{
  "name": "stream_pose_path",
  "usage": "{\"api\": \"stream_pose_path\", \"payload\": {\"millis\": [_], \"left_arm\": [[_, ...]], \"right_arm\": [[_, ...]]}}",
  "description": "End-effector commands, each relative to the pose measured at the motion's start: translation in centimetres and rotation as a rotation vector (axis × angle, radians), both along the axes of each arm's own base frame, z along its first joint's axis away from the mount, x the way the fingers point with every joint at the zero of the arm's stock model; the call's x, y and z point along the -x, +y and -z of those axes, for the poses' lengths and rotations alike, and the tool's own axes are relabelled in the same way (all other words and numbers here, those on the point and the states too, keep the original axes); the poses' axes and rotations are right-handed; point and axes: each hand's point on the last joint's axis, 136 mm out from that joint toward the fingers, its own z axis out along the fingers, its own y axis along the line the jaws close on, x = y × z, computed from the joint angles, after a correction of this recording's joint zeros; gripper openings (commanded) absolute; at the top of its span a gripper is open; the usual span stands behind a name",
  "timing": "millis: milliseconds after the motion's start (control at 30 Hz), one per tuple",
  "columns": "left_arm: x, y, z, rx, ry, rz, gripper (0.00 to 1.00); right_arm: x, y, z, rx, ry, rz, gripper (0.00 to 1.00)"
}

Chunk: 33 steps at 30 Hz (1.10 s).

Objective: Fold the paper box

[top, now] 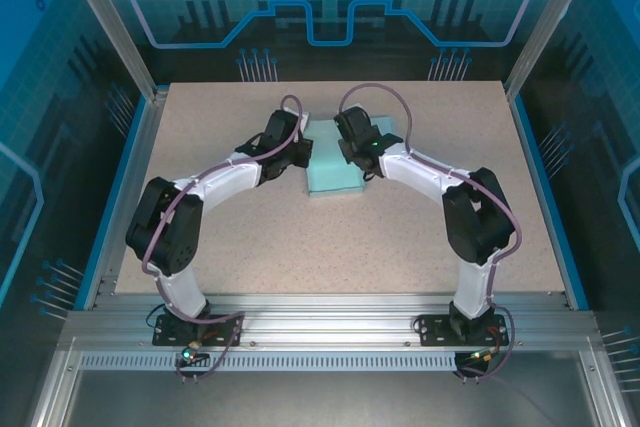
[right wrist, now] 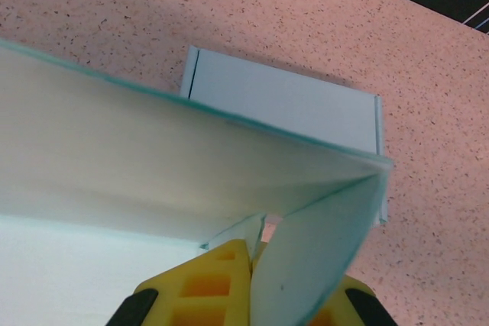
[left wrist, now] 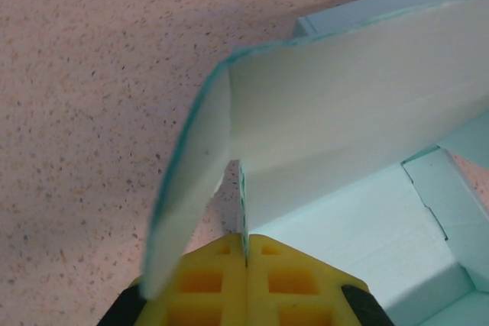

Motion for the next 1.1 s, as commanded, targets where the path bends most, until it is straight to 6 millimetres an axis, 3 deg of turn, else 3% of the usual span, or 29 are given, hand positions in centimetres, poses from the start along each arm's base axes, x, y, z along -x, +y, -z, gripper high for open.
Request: {"api": "stream_pose_path", "payload": {"millis": [0,333,600,1067], "left_arm": [[0.4,-5.0,-2.3,0.182,-0.074,0.035,0.0],[2.7,-5.0,-0.2,0.278,-0.014,-0.032,0.02],[4.5,-5.4,1.1,0.303,0.041,-0.038,0.04],[8.9,-3.7,6.7,0.281,0.167,-0.096,0.03]], "right_arm": [[0.5,5.7,-0.8,-0.115,-0.047,-0.11,0.0],[3.1,5.9,0.7,-0.144,-0.043,-0.088,0.0],[4.9,5.0,2.4,-0.14,-0.02,-0.069,0.0],[8.7,4.6,6.2,-0.094,0.006,-0.066,0.0]]}}
